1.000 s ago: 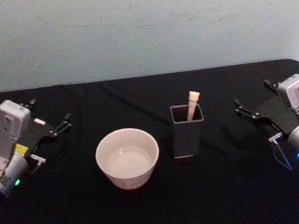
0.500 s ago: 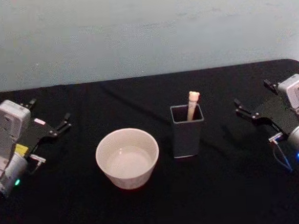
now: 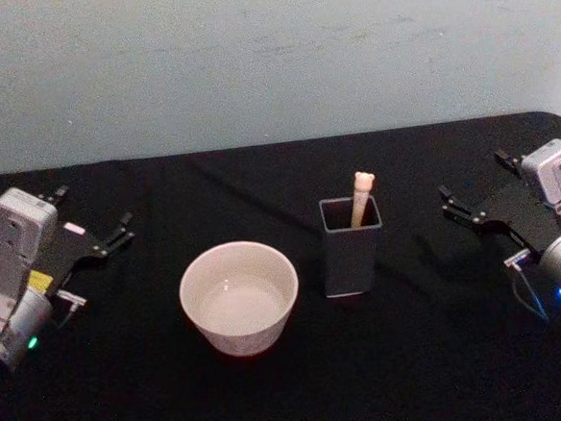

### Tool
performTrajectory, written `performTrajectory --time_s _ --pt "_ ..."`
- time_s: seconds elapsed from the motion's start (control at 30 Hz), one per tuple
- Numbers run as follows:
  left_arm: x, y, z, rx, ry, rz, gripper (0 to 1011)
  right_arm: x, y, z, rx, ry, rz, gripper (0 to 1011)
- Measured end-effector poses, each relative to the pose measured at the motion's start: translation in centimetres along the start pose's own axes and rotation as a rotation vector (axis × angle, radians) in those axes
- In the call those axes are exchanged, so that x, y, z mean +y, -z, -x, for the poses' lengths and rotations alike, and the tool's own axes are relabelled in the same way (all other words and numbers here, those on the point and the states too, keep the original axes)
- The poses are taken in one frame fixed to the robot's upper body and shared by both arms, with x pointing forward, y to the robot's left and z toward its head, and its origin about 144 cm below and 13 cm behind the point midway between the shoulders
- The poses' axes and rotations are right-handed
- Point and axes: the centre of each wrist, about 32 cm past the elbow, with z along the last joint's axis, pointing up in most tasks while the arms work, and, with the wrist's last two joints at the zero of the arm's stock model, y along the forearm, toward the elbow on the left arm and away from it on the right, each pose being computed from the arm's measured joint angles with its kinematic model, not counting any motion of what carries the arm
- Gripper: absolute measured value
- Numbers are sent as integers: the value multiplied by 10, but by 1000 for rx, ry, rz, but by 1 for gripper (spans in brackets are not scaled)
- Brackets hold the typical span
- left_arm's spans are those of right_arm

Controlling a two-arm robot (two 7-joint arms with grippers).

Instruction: Pick up the stirring spoon with one hand, stir inside the cup, then place it back in its original position.

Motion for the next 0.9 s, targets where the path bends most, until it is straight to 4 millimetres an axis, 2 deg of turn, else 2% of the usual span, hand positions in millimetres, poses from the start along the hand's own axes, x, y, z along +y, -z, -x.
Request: performTrajectory --time_s 0.3,0.57,0.67,0.9 --pt "0 0 0 0 0 0 1001 -2 -4 -1 12 -20 -21 1002" --pt "0 0 0 0 0 0 1001 -11 -20 -9 108 -82 -93 1002" --pt "0 0 0 0 0 0 1001 -16 -29 -16 198 -156 -119 1002" --pt "0 0 0 0 0 0 1001 -20 -36 -22 332 -333 -131 1002"
